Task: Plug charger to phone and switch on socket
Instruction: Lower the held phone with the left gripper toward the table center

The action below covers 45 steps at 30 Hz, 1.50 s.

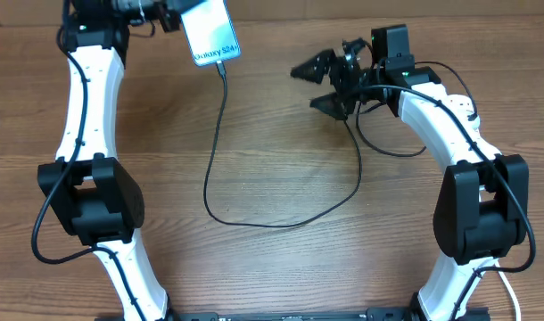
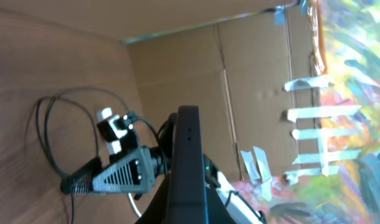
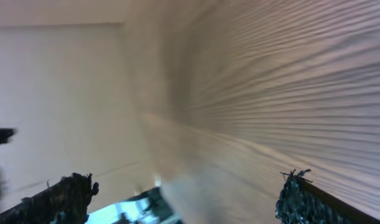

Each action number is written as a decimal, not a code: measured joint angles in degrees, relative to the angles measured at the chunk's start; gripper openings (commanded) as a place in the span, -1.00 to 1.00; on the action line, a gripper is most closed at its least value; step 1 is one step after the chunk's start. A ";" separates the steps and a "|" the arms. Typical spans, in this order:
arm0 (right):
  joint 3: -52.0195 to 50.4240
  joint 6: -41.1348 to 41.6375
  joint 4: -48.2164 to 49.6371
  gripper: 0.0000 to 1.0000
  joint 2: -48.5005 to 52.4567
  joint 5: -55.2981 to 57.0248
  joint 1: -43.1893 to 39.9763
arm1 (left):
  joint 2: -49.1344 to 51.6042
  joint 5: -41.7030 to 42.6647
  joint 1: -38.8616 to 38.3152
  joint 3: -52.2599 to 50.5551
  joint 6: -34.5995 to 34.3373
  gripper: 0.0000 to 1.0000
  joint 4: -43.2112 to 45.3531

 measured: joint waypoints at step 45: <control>0.00 -15.19 -17.49 0.94 -12.70 10.08 -7.87 | 0.00 -40.17 -19.34 -13.97 40.04 -0.91 -36.09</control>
